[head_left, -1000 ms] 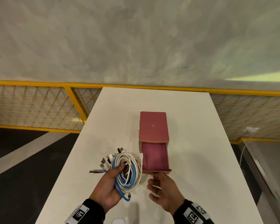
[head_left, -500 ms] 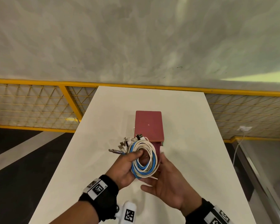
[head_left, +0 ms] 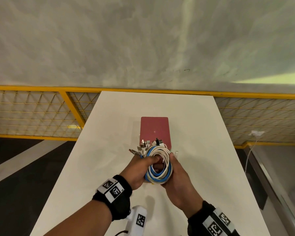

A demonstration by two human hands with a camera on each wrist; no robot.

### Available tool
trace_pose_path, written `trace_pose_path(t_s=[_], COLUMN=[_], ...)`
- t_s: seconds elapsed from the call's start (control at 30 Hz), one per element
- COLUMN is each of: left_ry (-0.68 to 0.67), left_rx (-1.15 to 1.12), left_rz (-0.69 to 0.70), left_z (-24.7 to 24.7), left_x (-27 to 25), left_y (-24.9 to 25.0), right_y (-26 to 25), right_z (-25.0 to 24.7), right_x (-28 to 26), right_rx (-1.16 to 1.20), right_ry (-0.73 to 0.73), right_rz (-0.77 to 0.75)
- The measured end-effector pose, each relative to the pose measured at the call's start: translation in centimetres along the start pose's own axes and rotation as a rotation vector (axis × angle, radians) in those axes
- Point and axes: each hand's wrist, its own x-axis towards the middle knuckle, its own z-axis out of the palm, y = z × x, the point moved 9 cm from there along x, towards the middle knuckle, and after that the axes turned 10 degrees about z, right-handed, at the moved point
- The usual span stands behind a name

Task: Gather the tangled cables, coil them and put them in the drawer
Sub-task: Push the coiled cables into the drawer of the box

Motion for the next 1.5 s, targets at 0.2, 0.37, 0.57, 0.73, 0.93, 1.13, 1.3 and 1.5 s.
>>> trace_pose_path(t_s=[0.2,0.37,0.57,0.73,0.93,1.13,1.3,1.5], left_ry=[-0.188,-0.184,-0.058,0.062,0.242,0.092,-0.133,-0.245], left_rx=[0.291,0.589,0.745,0.972,1.027,1.012,1.251,1.428], left_rz=[-0.072,0.084,0.107,0.261,0.333,0.464,0.515,0.906], left_z=[0.3,-0.4,-2.2,-4.2,-4.7,-3.8,-2.1,1.2], left_x=[0.3,1.9,3.8,4.7,3.7,4.7,2.7,-1.0], left_y=[-0.8,0.9,0.2,-0.5,0.7,-0.2,-2.2,-3.1], right_y=[-0.5,-0.3,-1.4,-3.1,-3.2,-3.0,-3.6,-3.5], right_z=[-2.4,-5.3,-4.4,-3.6,-1.7,-1.5,-2.9,-3.0], right_x=[1.8,3.5,3.5,3.7,3.9,5.3,5.4,5.2], right_rx=[-0.364,-0.524,-0.806,-1.248,-1.404,-1.440,-1.257,-1.232], right_ry=[0.222,0.359,0.402,0.497,0.470,0.456,0.568,0.532], right_rz=[0.004,0.113,0.106,0.005,-0.075,-0.096,-0.122,-0.133])
